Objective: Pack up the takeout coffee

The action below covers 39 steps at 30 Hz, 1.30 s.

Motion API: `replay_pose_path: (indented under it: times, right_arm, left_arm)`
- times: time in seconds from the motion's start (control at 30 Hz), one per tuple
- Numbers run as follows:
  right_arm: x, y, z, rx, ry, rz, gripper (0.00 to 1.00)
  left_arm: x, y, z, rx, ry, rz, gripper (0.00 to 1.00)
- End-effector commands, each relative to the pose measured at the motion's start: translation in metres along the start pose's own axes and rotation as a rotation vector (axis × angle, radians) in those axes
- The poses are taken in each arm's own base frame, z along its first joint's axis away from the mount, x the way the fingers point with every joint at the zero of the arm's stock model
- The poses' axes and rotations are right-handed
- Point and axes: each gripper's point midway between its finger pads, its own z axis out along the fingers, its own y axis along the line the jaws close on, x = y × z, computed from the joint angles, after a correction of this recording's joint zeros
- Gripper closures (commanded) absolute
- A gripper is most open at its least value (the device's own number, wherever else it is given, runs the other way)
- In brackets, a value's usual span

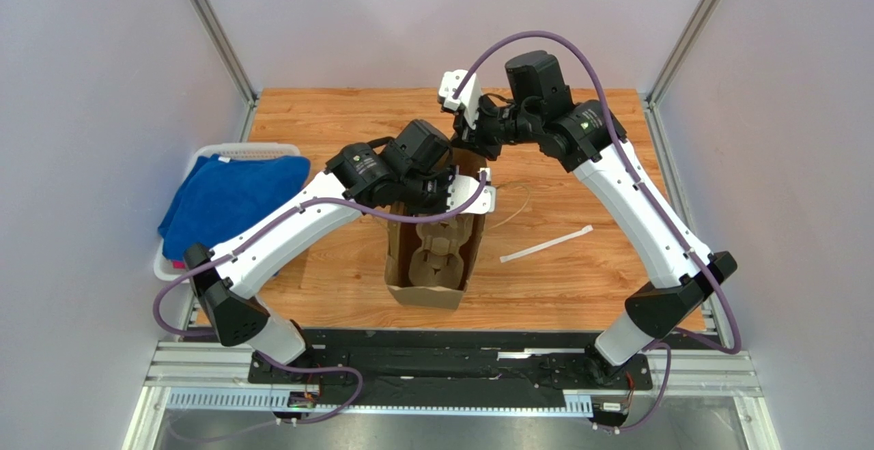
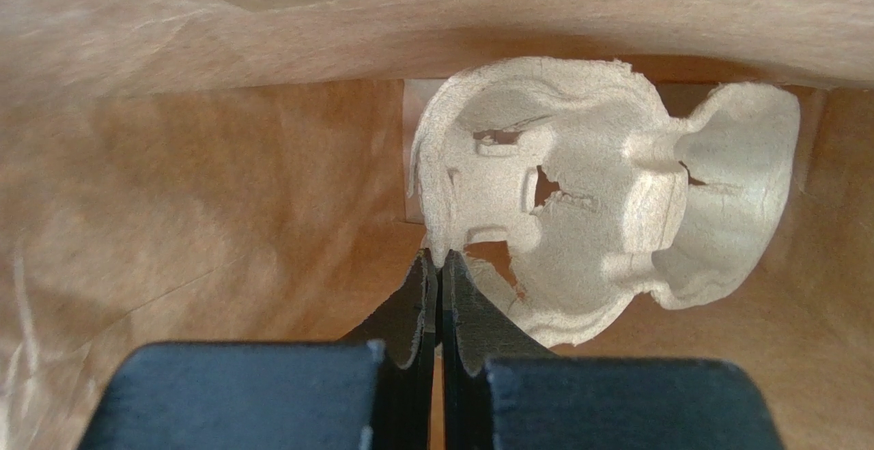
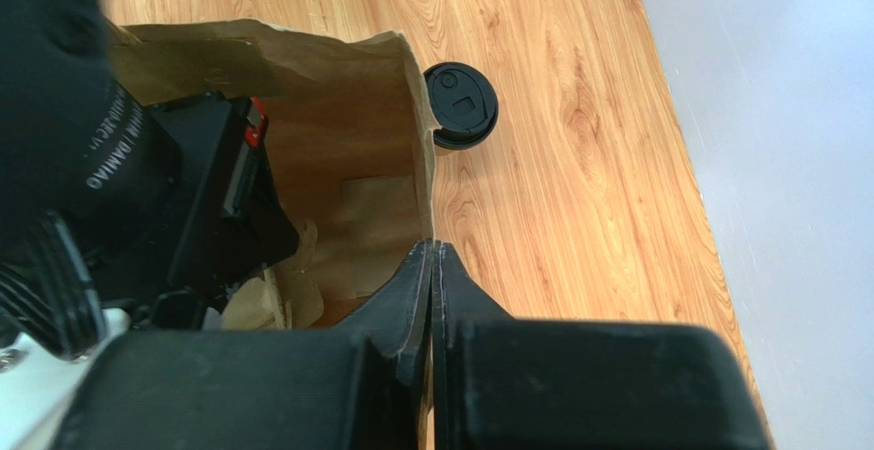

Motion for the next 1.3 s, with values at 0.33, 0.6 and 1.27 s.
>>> replay_pose_path:
  times: [0.33,0.6,1.27]
  right_arm:
    - [-0.003,0.001,-0.008,0.006,-0.037,-0.038,1.0]
    - [0.003,-0.005,-0.008,0.012,-0.029,-0.03,1.0]
    - [0.05,-0.044,-0.03,0.127,0.07,0.095,1.0]
  left_arm:
    - [-0.013,0.003,-0.001,0.037,-0.038,-0.009,0.59]
    - [-0.027,0.0,-0.028,0.042,-0.1,0.008,0.53]
    - [-0.029,0.137,-0.225,-0.464,-0.559,-0.596,0.31]
